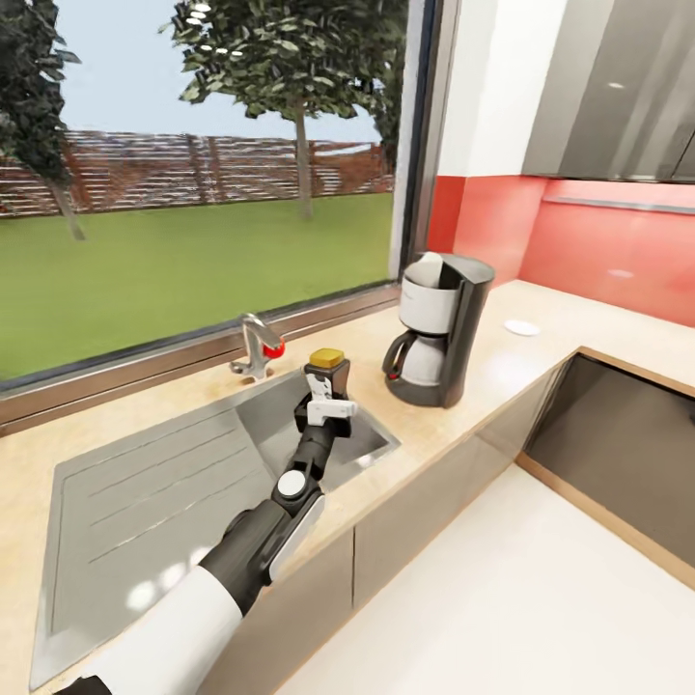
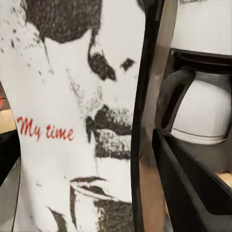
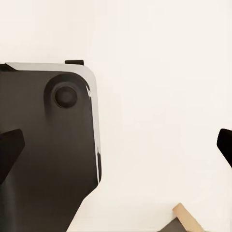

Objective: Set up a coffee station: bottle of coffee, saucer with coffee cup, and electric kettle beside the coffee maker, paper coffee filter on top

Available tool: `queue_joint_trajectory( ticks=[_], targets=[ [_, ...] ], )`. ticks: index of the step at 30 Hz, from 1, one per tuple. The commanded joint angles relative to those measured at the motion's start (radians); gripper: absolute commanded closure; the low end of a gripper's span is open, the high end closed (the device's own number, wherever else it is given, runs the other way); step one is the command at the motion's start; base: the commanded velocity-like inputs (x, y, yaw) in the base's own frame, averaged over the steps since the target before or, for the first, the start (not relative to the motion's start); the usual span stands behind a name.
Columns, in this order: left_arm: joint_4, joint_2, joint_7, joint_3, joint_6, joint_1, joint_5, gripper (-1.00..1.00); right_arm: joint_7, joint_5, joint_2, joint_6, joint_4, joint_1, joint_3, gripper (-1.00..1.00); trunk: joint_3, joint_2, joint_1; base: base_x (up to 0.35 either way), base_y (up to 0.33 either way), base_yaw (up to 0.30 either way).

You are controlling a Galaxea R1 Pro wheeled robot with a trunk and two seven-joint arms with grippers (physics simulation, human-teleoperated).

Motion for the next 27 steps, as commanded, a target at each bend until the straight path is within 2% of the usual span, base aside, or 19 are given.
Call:
queue_joint_trajectory(
  ticks=[1,11,17,27],
  targets=[
    [0.001,0.000,0.004,-0.004,-0.006,-0.002,0.009,1.00,-0.001,0.010,0.001,-0.003,0.001,-0.001,-0.008,-1.00,-0.002,-0.002,0.001,0.187,0.045,0.279],
    [0.002,-0.001,0.006,-0.003,-0.004,-0.003,0.009,1.00,-0.001,0.010,0.002,-0.003,0.001,-0.001,-0.007,-1.00,-0.002,-0.002,0.001,0.289,-0.020,0.279],
    [0.002,-0.001,0.006,-0.003,-0.004,-0.003,0.009,1.00,-0.001,0.010,0.002,-0.003,0.001,-0.001,-0.007,-1.00,-0.002,-0.002,0.001,0.288,-0.141,0.279],
    [0.002,-0.001,0.007,-0.007,-0.007,-0.002,0.009,1.00,0.000,0.010,0.002,-0.003,0.001,-0.001,-0.007,-1.00,-0.002,-0.002,0.001,0.153,-0.196,0.239]
  ],
)
